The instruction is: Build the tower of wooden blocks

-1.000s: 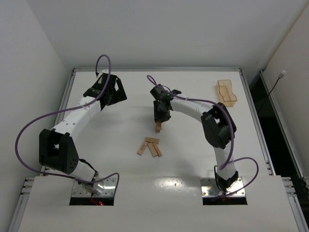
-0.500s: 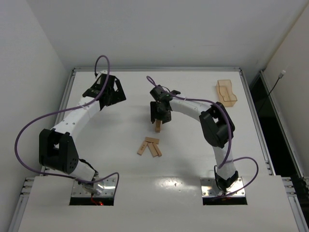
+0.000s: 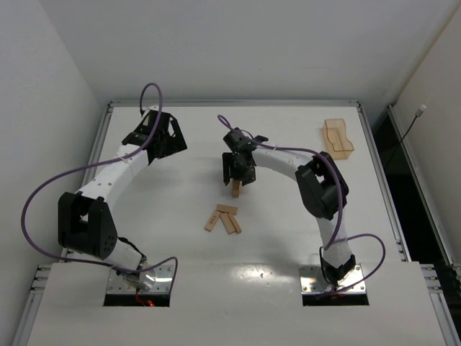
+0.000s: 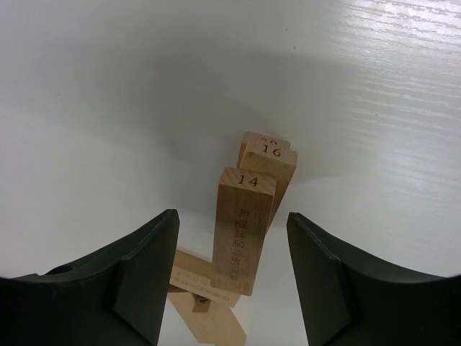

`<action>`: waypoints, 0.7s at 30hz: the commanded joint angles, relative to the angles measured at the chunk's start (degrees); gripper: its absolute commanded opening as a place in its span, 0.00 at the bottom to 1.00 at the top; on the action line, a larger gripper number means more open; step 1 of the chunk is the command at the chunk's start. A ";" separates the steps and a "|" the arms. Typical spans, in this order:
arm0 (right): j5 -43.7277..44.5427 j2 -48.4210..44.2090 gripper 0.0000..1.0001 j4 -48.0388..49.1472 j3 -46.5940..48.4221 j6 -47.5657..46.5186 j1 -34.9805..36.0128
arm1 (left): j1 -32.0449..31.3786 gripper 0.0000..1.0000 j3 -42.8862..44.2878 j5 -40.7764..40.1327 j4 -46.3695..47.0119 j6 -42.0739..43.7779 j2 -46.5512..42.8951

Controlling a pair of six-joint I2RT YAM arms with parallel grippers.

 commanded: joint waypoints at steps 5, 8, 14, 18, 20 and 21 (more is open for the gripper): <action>0.17 1.42 0.59 0.61 -1.08 -0.07 0.50 | 1.50 1.00 -0.14 1.00 1.49 -0.44 -0.76; 0.70 2.03 0.58 0.61 -1.61 -0.07 0.50 | 1.50 1.00 -0.66 1.00 1.49 -0.44 -0.76; 1.75 3.08 0.53 0.08 -1.61 0.45 1.02 | 2.03 1.00 -0.67 1.00 1.49 -0.44 -0.76; 2.28 3.62 0.34 0.08 -1.00 0.45 2.16 | 2.55 1.00 -1.20 1.00 2.02 -0.44 -1.29; 2.98 3.62 0.31 0.08 -0.99 0.45 2.17 | 2.55 1.00 -1.72 1.00 2.02 -0.44 -1.81; 3.51 4.14 0.28 -0.44 -0.47 0.45 2.78 | 2.55 1.00 -1.72 1.00 2.02 -0.44 -1.82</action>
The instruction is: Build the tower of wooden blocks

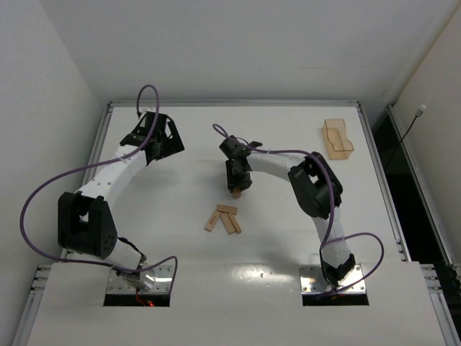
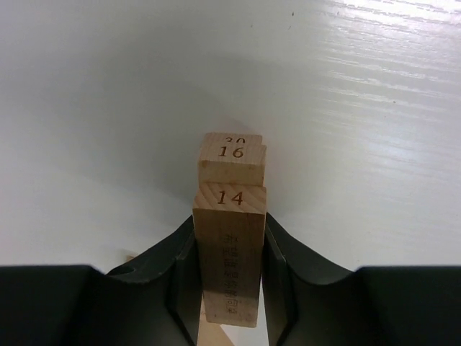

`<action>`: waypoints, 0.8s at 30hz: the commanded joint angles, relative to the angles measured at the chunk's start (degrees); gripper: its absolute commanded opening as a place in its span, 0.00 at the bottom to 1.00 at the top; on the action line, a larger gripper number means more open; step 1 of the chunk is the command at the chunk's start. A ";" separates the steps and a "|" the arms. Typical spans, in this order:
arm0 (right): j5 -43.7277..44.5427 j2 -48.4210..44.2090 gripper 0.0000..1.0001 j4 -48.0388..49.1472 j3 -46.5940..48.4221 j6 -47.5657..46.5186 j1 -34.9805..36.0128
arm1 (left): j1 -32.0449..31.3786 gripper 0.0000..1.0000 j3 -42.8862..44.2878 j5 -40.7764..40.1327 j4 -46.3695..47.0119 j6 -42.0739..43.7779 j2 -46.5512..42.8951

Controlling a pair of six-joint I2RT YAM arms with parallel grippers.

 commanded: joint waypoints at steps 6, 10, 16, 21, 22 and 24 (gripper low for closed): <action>2.62 1.85 0.13 -0.33 0.91 -0.12 2.31 | 0.87 1.00 -1.14 0.71 1.36 -0.44 -1.80; 3.85 1.85 0.12 -0.33 0.30 -1.43 2.31 | 1.40 1.00 -1.14 0.72 1.36 -0.44 -1.80; 7.45 2.99 0.11 -0.86 1.35 -5.65 3.45 | 1.93 1.00 -1.14 1.24 1.89 -0.44 -1.80; 9.38 3.52 0.02 -0.86 0.03 -6.18 3.45 | 2.45 1.00 -1.14 1.77 1.89 -0.96 -1.18; 9.91 4.13 0.00 -0.86 0.03 -6.88 3.45 | 2.45 1.00 -1.14 1.77 1.89 -0.97 -0.66; 9.92 4.66 0.00 -0.86 1.61 -7.41 2.84 | 2.45 1.00 -0.61 1.77 1.89 -0.97 -0.65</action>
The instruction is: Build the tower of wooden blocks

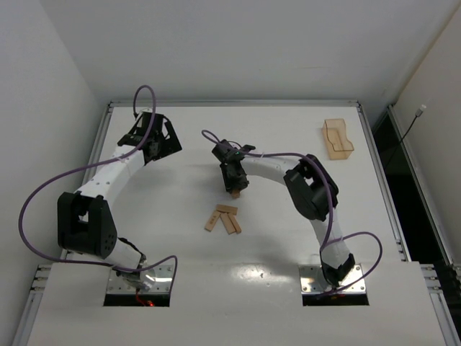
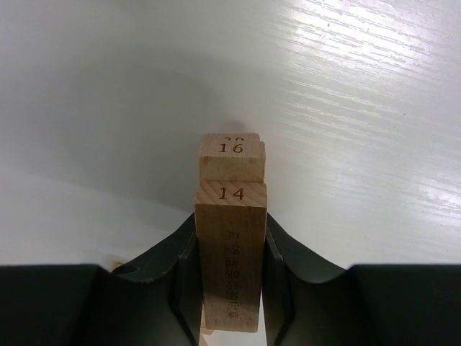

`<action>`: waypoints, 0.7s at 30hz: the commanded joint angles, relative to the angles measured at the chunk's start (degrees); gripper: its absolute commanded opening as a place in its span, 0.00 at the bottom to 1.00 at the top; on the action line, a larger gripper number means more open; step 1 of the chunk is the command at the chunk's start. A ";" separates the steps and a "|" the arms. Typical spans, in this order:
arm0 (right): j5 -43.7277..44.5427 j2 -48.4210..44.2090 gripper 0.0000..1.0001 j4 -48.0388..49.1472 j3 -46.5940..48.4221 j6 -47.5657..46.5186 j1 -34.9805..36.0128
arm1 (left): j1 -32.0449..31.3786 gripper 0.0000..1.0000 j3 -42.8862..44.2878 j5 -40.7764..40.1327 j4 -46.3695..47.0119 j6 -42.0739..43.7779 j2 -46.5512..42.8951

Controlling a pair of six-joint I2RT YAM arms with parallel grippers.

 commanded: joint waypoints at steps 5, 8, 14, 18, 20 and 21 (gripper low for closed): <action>4.37 5.94 0.00 -0.95 3.06 -2.63 -1.02 | 0.68 1.00 0.31 0.68 1.50 -0.83 -0.65; 4.37 6.64 0.00 -0.95 4.47 -2.63 -1.54 | 0.68 1.00 0.31 0.68 1.50 -0.83 -0.13; 3.23 6.64 0.00 -0.95 6.14 -2.10 -1.54 | 0.68 1.00 0.31 0.68 0.97 -0.83 -0.13; 3.23 6.64 0.00 -0.43 7.73 -2.10 -2.59 | 0.68 1.00 0.31 0.68 0.97 -0.83 0.40; 3.23 6.64 0.00 -0.42 7.73 -2.10 -2.60 | 0.68 1.00 0.84 0.68 0.97 -0.83 0.40; 3.84 6.64 0.00 -0.42 7.73 -2.10 -2.60 | 0.68 1.00 0.84 0.68 0.97 -0.83 0.40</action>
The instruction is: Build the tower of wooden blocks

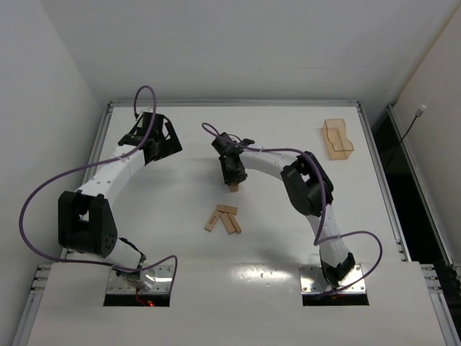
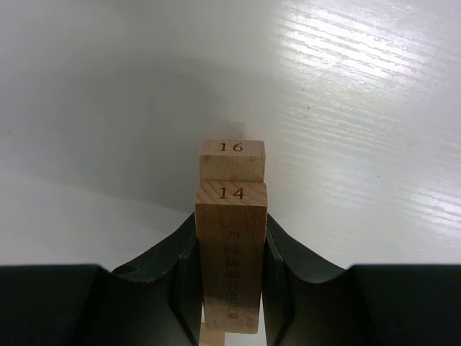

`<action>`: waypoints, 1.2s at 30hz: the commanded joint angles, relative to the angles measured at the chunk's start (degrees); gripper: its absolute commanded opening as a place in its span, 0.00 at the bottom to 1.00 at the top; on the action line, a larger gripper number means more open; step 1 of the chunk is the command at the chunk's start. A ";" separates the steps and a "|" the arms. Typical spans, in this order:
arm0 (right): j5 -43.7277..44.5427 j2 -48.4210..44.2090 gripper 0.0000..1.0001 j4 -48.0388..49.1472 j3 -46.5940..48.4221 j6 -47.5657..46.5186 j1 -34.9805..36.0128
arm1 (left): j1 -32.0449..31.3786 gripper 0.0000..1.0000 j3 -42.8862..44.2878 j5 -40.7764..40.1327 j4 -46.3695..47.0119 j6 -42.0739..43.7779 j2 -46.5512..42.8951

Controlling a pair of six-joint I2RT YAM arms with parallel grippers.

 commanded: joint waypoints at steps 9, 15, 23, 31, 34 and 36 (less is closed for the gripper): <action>3.01 4.14 0.00 1.53 3.02 0.78 -4.03 | 0.64 1.00 0.22 0.24 1.01 -0.75 -0.04; 2.49 5.37 0.00 2.14 5.57 3.07 -5.18 | 1.17 1.00 0.22 0.77 1.01 -0.75 0.49; 0.64 5.90 0.00 2.67 6.09 8.08 -5.71 | 1.17 1.00 0.22 0.77 1.01 -1.27 1.02; -0.41 5.37 0.33 2.67 5.57 8.61 -5.09 | 1.17 1.00 0.22 0.77 1.01 -1.27 1.02; -1.02 4.85 0.48 3.20 5.04 7.47 -5.09 | 1.17 1.00 0.22 0.77 1.01 -1.27 1.02; -1.64 4.84 0.58 3.81 4.43 6.95 -5.09 | 1.17 1.00 0.22 0.77 1.01 -1.27 1.02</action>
